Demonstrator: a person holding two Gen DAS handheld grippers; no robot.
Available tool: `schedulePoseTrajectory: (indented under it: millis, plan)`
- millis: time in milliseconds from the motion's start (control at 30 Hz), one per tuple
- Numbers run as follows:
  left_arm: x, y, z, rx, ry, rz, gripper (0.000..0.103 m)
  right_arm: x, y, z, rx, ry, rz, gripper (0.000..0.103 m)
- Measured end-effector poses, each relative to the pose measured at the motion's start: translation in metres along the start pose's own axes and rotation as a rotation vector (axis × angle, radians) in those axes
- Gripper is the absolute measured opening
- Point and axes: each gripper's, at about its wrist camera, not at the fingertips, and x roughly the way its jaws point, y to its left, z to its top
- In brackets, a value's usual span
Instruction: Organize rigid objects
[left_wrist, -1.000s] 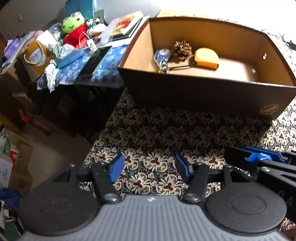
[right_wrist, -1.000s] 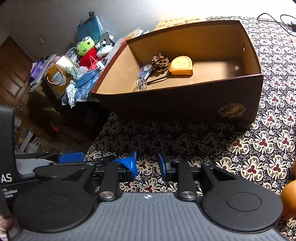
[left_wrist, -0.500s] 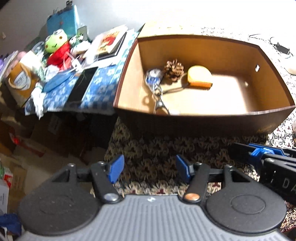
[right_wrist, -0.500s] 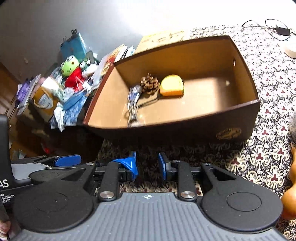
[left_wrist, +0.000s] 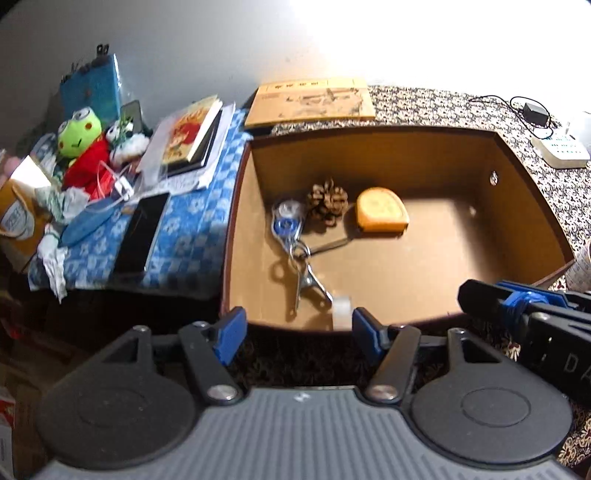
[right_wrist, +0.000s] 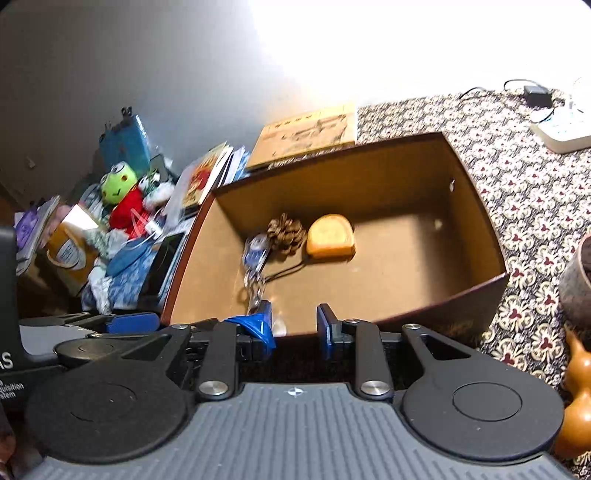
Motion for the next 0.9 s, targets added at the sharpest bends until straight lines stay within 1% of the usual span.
schedulePoseTrajectory:
  millis: [333,567,900]
  plan:
    - [0.007,0.006,0.019,0.014,-0.038,-0.027,0.064,0.008,0.003,0.009,0.009,-0.04,-0.041,0.009]
    - [0.02,0.011,0.027,0.009,-0.025,-0.039,0.064,0.017,0.006,0.013,-0.006,-0.053,-0.056,0.009]
    - [0.035,0.022,0.035,-0.004,-0.022,-0.021,0.064,0.038,0.015,0.023,-0.055,-0.056,-0.073,0.01]
